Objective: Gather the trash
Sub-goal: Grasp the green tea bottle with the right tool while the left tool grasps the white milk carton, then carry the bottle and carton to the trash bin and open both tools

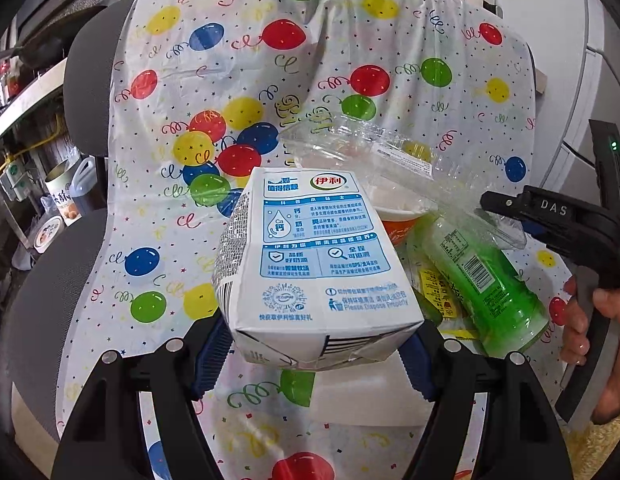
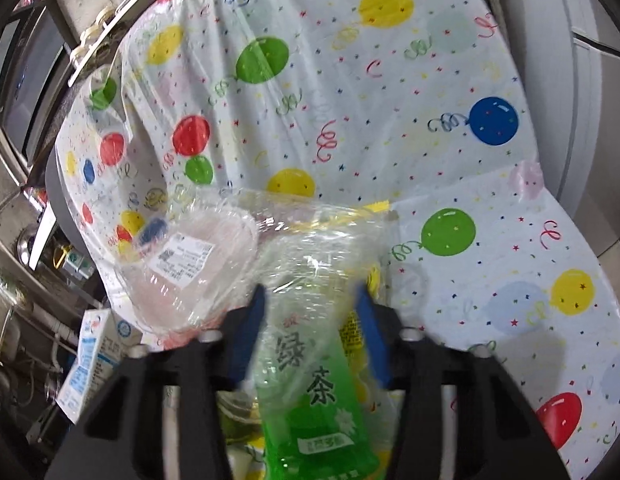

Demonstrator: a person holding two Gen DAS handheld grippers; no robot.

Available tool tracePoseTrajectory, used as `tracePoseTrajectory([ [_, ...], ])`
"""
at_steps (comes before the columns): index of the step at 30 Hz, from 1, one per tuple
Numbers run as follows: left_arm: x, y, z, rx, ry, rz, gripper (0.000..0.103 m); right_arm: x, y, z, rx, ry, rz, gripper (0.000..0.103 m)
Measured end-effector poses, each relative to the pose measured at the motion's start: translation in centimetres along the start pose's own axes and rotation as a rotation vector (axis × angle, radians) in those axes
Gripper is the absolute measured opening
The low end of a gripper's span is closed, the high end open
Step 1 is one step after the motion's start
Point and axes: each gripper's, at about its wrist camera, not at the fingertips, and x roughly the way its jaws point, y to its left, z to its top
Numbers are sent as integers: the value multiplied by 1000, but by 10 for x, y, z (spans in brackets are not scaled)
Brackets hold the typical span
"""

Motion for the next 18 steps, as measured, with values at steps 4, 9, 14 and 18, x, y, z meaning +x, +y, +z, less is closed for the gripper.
tracePoseTrajectory([
  [4, -8, 2, -1, -5, -9, -3, 74, -10, -3, 3, 38, -38, -9, 20],
  [9, -26, 2, -2, 1, -39, -2, 74, -33, -1, 4, 74, -102, 15, 12],
  [14, -47, 1, -3, 6, -75, -15, 74, -72, 8, 5, 65, -211, 39, 9],
  [18, -62, -7, -6, 25, -100, -28, 74, -107, 0, 8, 100, -286, 32, 9],
])
